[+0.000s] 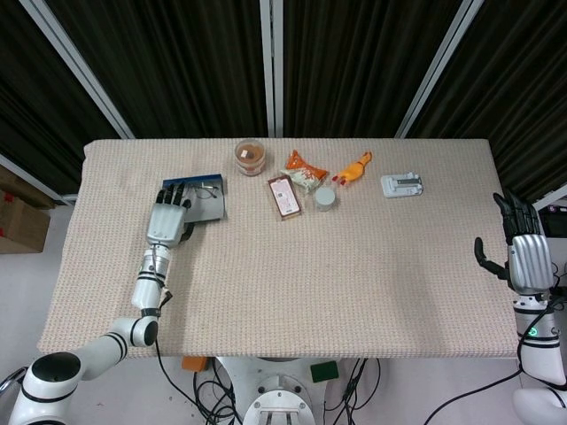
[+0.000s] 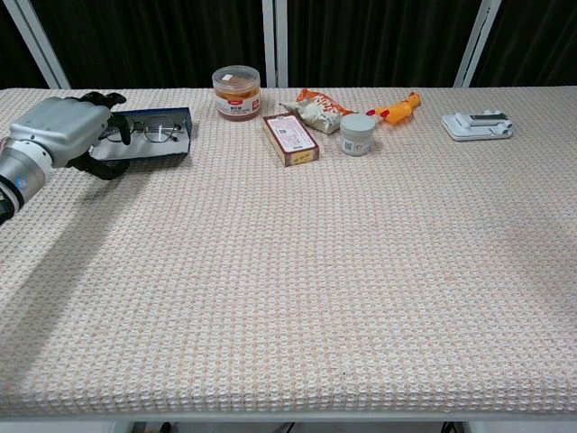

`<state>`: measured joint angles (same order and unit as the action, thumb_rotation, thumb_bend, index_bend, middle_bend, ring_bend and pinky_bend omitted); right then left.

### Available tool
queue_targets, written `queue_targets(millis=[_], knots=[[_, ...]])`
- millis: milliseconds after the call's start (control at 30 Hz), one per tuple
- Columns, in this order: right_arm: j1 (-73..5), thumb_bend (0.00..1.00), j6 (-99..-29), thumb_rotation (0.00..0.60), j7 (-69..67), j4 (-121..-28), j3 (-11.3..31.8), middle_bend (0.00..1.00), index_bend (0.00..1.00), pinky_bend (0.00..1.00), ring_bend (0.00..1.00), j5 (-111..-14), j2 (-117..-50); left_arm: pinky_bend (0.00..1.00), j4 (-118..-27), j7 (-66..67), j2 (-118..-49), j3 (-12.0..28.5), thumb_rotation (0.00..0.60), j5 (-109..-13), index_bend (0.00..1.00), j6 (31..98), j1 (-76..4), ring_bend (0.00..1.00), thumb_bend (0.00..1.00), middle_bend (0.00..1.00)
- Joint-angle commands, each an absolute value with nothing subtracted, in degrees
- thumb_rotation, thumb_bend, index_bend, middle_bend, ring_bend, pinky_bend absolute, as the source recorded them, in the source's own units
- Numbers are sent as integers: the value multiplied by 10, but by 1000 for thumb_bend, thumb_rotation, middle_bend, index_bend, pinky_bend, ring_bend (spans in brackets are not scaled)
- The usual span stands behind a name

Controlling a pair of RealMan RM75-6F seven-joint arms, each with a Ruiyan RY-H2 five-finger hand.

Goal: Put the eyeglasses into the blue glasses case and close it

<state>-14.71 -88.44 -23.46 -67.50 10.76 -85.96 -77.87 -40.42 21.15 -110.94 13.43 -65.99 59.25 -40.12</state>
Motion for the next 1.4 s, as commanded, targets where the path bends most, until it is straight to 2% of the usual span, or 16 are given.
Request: queue_targets(millis=[33, 133, 233, 300, 467, 533, 600, 767, 867, 1000, 1200, 1300, 1400], knots=[[-147, 521, -885, 600, -234, -675, 108, 0, 0, 0, 0, -860, -779, 146, -383, 207, -1120, 139, 485, -660, 359, 587, -408, 0, 361, 0], [-147, 520, -886, 600, -234, -675, 108, 0, 0, 0, 0, -859, -778, 146, -360, 202, -1128, 144, 517, -658, 374, 572, -416, 0, 361, 0], [-146, 520, -887, 600, -233, -676, 109, 0, 0, 0, 0, -858, -777, 146, -339, 192, -1135, 149, 576, -657, 404, 560, -424, 0, 361, 0], [-145, 521, -887, 600, -233, -677, 110, 0, 0, 0, 0, -856, -776, 146, -329, 180, -1140, 150, 599, -661, 446, 560, -427, 0, 363, 0], [-145, 521, -884, 600, -233, -676, 110, 0, 0, 0, 0, -855, -776, 146, -308, 146, -1152, 147, 600, -673, 577, 562, -427, 0, 389, 0], [-145, 521, -884, 600, -234, -675, 110, 0, 0, 0, 0, -854, -776, 146, -305, 129, -1155, 146, 600, -676, 633, 561, -426, 0, 439, 0], [-145, 521, -885, 600, -234, -675, 111, 0, 0, 0, 0, -854, -776, 146, -305, 117, -1155, 144, 600, -683, 665, 571, -422, 0, 484, 0], [-145, 520, -885, 600, -239, -673, 112, 0, 0, 0, 0, -854, -776, 146, -346, 98, -1136, 131, 600, -708, 700, 627, -397, 0, 520, 0], [-143, 521, -887, 600, -242, -672, 111, 0, 0, 0, 0, -855, -775, 146, -408, 107, -1106, 112, 600, -728, 702, 676, -363, 0, 537, 0], [-141, 521, -891, 600, -245, -671, 110, 0, 0, 0, 0, -855, -774, 146, -551, 155, -1031, 70, 600, -748, 708, 726, -302, 0, 559, 0], [-138, 521, -892, 600, -246, -670, 106, 0, 0, 0, 0, -859, -774, 146, -791, 255, -895, 24, 600, -740, 709, 742, -245, 0, 558, 0], [-138, 520, -890, 600, -246, -668, 104, 0, 0, 0, 0, -860, -778, 146, -871, 283, -853, 18, 600, -727, 708, 735, -238, 0, 554, 0], [-140, 521, -889, 600, -244, -667, 103, 0, 0, 0, 0, -862, -782, 146, -908, 300, -837, 27, 600, -723, 701, 728, -245, 0, 544, 0]])
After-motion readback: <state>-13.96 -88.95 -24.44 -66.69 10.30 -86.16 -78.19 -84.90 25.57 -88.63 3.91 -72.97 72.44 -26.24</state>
